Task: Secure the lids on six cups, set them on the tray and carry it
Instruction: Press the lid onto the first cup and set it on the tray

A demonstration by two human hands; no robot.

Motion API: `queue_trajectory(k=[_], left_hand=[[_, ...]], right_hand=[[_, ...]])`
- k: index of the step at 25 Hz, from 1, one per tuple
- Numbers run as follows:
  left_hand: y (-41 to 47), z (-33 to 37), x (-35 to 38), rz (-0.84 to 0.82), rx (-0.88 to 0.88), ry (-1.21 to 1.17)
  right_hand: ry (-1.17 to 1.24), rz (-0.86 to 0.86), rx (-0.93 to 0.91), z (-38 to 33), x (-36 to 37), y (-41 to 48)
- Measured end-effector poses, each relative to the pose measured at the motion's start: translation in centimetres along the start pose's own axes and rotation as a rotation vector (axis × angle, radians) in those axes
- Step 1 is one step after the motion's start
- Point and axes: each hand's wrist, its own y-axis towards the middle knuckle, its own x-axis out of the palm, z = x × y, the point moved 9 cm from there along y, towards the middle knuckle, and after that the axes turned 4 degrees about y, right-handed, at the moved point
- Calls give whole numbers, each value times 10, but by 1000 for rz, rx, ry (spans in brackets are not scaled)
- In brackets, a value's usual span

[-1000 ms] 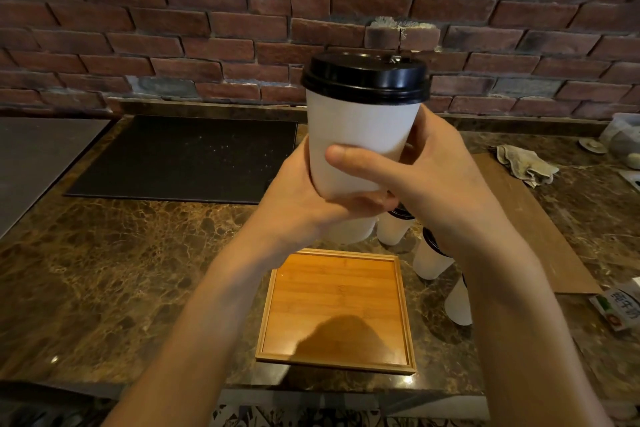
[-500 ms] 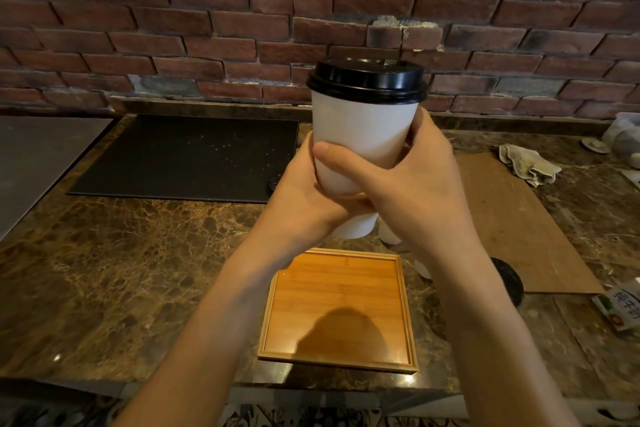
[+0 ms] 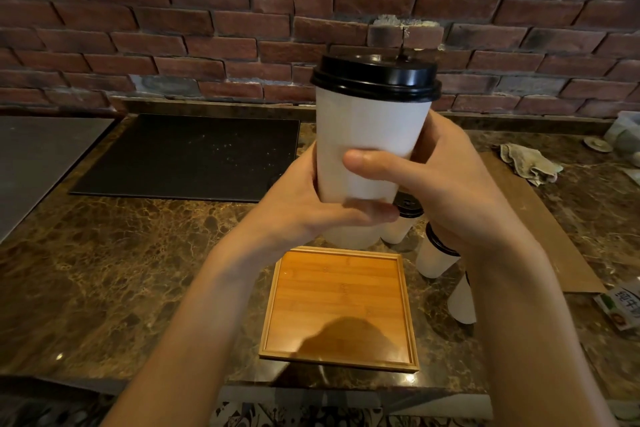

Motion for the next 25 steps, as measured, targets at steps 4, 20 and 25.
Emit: queue_trajectory(k=[4,20,25], left_hand=[[-2,1,6,-81,-4,-28],[-3,8,-6,231,51,59],[-2,8,-6,258,66,73]], right_hand=[[47,-102,10,-3,4,-3],[-193,168,17,-6,-2,-5],[-232,292,-11,-5,-1,-9]])
